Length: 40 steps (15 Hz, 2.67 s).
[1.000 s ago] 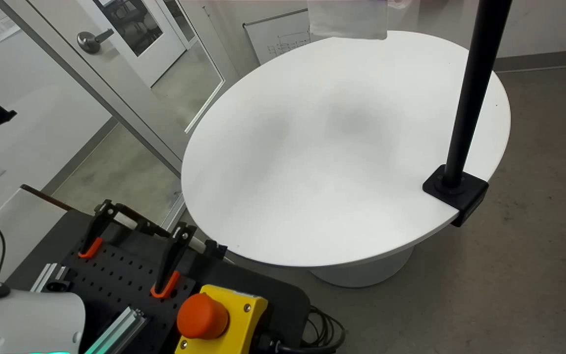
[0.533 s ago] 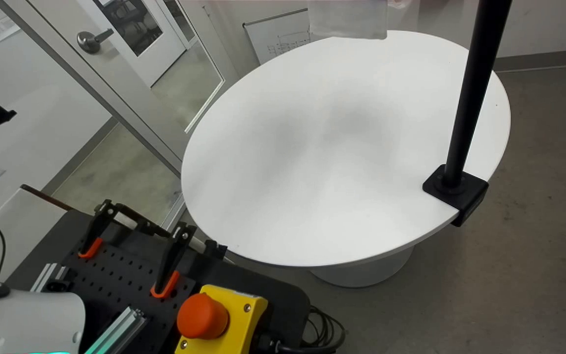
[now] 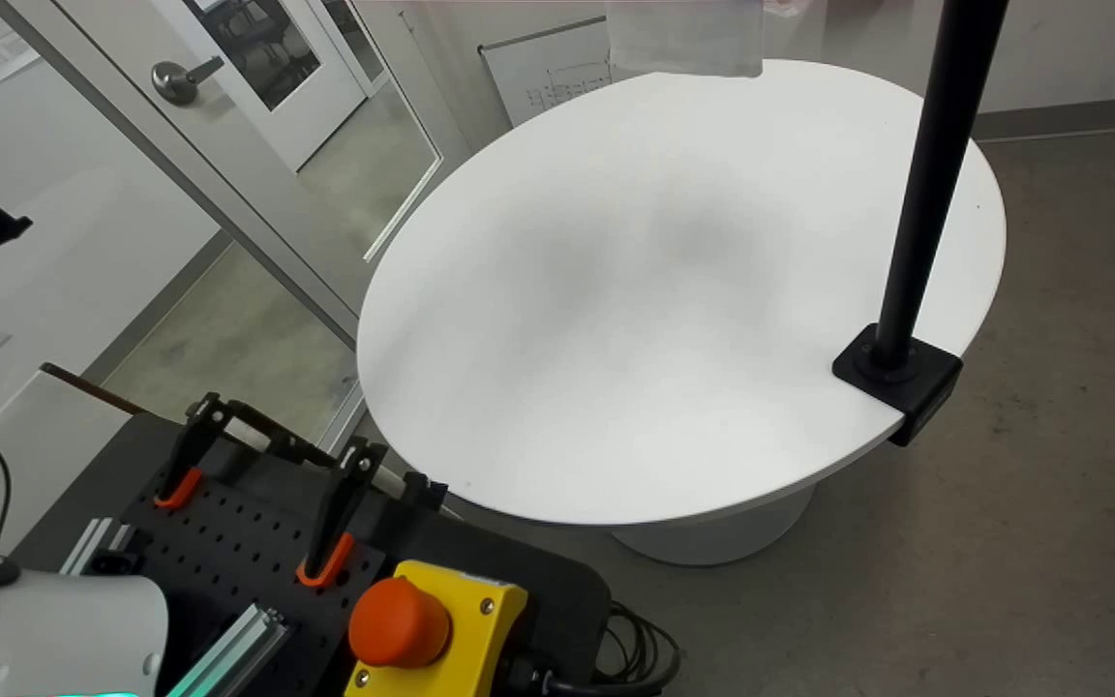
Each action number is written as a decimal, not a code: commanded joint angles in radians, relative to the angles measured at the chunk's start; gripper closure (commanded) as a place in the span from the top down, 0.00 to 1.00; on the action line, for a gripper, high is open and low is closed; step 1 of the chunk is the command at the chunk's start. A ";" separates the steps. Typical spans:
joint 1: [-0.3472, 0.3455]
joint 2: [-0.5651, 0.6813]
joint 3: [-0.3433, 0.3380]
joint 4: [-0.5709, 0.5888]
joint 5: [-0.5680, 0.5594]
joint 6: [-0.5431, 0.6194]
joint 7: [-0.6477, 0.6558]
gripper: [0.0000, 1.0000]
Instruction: Put the cloth on the table
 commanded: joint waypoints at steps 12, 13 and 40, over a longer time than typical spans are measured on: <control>0.072 0.090 -0.074 0.096 0.057 0.018 0.023 0.14; 0.074 0.088 -0.073 0.093 0.063 0.019 0.020 0.05; 0.103 -0.266 0.107 -0.221 0.433 -0.090 -0.441 0.03</control>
